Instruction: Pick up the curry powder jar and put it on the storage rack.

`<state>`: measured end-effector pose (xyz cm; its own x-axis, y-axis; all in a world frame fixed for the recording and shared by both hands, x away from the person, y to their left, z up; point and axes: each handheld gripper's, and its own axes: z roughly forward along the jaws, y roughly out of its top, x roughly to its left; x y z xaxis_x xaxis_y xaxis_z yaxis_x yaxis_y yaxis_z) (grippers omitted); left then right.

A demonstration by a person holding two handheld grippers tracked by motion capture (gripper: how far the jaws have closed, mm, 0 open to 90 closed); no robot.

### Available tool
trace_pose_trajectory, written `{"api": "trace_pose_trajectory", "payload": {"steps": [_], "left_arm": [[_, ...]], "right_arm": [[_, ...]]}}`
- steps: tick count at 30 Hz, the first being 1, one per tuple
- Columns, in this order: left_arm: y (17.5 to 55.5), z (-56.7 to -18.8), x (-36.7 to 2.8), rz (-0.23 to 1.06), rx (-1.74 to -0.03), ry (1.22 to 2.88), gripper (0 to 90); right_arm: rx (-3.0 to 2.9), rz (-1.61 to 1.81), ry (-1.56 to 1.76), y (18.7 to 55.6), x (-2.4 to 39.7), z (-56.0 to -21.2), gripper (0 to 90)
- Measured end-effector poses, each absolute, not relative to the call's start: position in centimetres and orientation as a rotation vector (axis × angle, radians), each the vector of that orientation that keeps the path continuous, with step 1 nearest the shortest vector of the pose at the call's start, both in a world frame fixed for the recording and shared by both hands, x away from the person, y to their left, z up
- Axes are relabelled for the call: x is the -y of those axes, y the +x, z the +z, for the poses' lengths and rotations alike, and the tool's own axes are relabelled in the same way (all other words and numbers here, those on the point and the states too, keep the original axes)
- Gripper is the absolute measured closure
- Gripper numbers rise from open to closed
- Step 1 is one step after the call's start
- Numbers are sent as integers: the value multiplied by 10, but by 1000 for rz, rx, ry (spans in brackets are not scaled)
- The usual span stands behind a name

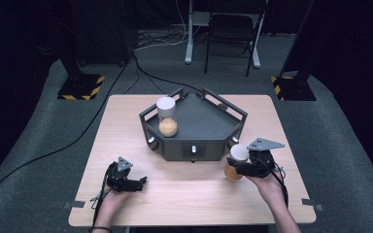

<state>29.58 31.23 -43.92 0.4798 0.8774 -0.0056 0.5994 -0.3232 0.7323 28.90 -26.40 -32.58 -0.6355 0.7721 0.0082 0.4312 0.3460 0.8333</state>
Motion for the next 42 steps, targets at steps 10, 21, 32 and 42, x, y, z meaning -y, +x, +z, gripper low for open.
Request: {"api": "trace_pose_trajectory", "payload": {"steps": [10,21,32,42], "left_arm": [[296,-439,-312,523,-1217,2046,35],[296,-439,-312,523,-1217,2047,35],[296,-439,-312,523,-1217,2046,35],[296,-439,-312,523,-1217,2046,35]], "right_arm": [[-2215,1200,1024,289,265,-302,327],[-2183,1218,986,293,265,-269,327],[-2152,1253,966,302,260,-244,327],[-2141,1244,940,316,243,-228,327]]}}
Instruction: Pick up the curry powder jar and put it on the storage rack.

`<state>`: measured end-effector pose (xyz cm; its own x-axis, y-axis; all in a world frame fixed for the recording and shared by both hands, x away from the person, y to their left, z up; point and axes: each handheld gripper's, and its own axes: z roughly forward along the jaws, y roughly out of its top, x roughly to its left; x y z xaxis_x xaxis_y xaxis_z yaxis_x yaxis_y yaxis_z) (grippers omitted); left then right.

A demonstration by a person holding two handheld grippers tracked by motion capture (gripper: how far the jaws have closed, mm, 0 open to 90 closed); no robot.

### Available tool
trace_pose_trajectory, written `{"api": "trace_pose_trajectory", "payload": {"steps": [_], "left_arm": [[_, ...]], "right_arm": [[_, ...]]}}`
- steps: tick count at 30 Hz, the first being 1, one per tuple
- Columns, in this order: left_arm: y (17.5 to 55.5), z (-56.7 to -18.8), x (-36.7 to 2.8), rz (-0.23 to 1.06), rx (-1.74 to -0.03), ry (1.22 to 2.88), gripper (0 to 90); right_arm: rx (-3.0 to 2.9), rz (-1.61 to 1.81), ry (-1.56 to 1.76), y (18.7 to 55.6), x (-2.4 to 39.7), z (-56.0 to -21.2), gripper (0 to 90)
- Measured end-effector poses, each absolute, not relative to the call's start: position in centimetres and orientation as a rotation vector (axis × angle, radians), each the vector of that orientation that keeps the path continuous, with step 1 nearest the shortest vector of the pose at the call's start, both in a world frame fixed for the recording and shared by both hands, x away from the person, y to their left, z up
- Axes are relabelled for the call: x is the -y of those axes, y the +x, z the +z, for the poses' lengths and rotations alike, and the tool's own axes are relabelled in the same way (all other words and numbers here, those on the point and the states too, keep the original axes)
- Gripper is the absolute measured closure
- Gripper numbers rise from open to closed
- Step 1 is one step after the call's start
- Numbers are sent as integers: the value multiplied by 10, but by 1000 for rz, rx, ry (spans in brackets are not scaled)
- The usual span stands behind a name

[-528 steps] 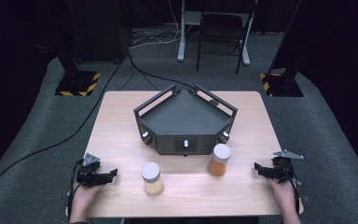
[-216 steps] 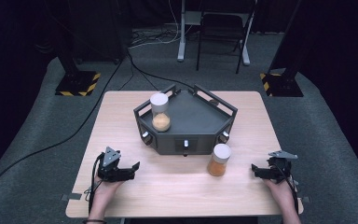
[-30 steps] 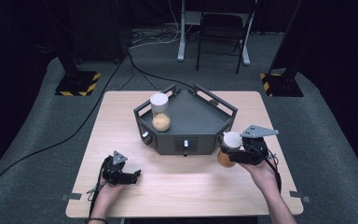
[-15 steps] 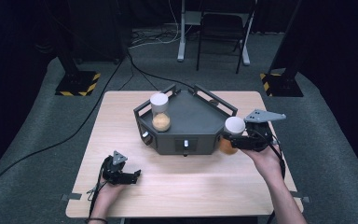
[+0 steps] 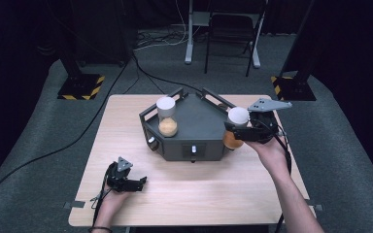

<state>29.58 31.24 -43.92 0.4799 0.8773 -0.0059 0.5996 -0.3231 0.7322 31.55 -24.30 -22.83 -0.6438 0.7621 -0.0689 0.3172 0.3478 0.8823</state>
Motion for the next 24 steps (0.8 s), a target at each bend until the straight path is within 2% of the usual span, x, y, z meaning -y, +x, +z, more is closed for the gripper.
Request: {"api": "trace_pose_trajectory", "payload": {"steps": [24], "left_arm": [[296,-439,-312,523,-1216,2047,34]], "right_arm": [[-2120,1209,993,367,196,-230,327]]}}
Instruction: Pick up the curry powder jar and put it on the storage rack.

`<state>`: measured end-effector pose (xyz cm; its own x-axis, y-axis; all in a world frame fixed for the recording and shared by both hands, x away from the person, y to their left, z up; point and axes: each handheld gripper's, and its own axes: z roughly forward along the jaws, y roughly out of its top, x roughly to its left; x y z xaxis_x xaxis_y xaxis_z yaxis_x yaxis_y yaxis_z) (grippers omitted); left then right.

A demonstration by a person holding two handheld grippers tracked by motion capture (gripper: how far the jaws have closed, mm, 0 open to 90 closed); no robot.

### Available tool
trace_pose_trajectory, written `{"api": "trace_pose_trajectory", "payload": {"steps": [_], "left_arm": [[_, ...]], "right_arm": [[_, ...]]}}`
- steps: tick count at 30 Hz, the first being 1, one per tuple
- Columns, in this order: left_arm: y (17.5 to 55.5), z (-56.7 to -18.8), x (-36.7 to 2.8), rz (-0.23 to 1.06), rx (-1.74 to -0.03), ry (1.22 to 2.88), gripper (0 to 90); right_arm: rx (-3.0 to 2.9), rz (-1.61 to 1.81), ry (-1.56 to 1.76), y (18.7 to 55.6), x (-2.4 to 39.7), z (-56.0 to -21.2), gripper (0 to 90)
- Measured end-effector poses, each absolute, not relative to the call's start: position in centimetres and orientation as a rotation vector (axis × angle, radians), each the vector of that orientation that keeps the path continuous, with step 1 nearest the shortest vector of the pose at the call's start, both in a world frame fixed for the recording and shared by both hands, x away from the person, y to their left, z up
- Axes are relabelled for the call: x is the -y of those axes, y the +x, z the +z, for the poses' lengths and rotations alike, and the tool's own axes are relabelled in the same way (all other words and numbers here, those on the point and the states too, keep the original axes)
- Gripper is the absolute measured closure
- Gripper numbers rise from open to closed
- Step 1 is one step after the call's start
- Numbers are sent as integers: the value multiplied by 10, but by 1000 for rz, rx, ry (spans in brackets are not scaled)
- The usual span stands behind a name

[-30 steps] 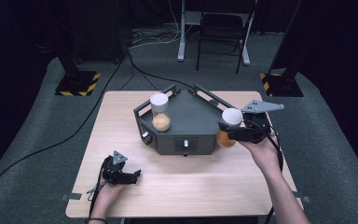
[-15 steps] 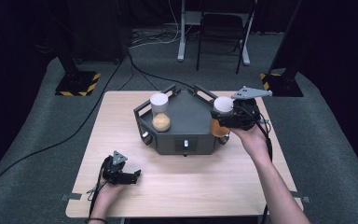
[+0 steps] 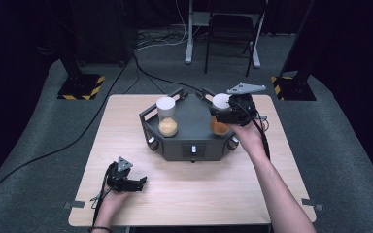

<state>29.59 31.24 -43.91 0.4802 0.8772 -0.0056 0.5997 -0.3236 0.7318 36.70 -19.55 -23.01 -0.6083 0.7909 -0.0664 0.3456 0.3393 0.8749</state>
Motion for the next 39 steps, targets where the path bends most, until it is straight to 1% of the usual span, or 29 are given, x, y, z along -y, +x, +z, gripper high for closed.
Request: {"api": "trace_pose_trajectory", "payload": {"steps": [5,14,29,30,32,34,39], "left_arm": [[296,-439,-312,522,-1216,2047,34],[296,-439,-313,522,-1215,2047,34],[296,-439,-313,522,-1215,2047,33],[296,-439,-313,522,-1215,2047,34],[296,-439,-312,522,-1215,2047,34],[296,-439,-313,522,-1215,2047,33],[296,-439,-313,522,-1215,2048,33]], "right_arm": [[-2130,1175,999,376,184,-235,326],[-2139,1166,1027,388,176,-243,326],[-2146,1180,1073,399,181,-251,323],[-2146,1185,1079,400,183,-251,318],[-2108,1187,1081,396,184,-253,278],[-2094,1217,1079,393,189,-254,263],[-2065,1238,1065,380,199,-251,160]]}}
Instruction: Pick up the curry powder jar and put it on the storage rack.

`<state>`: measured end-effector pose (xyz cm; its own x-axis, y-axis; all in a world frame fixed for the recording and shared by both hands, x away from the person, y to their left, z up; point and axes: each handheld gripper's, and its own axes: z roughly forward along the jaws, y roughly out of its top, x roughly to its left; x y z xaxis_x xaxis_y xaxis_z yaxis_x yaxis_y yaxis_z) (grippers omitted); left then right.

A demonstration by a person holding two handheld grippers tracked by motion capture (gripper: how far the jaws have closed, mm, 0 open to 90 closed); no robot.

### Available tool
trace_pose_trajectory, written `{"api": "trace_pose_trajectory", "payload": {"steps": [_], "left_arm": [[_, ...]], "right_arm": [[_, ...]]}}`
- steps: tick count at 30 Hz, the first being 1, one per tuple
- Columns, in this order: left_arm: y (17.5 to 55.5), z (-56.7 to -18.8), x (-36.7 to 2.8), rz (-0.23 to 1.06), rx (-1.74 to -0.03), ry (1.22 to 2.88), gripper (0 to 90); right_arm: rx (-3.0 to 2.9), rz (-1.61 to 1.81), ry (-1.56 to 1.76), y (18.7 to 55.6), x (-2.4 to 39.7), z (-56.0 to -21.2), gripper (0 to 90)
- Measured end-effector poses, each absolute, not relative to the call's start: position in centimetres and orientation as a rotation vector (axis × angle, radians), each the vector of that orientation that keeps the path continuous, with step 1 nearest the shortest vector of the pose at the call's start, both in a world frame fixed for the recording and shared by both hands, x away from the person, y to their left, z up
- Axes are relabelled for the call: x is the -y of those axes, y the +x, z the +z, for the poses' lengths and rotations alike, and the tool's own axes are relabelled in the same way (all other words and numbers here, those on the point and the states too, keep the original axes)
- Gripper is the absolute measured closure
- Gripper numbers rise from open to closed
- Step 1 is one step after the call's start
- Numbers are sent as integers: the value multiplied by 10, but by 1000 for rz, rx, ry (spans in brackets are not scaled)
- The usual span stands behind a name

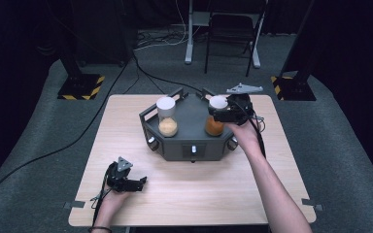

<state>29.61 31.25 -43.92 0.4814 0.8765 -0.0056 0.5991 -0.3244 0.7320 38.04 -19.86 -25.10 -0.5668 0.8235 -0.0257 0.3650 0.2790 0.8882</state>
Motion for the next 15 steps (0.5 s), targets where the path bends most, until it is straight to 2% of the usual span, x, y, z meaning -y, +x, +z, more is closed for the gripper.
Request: {"api": "trace_pose_trajectory", "payload": {"steps": [4,9,15], "left_arm": [[296,-439,-312,522,-1215,2047,33],[296,-439,-312,522,-1215,2047,33],[296,-439,-312,523,-1216,2047,33]], "right_arm": [[-2042,1274,1054,368,210,-251,109],[-2016,1299,1040,351,225,-258,4],[-2030,1324,1037,336,244,-268,0]]}}
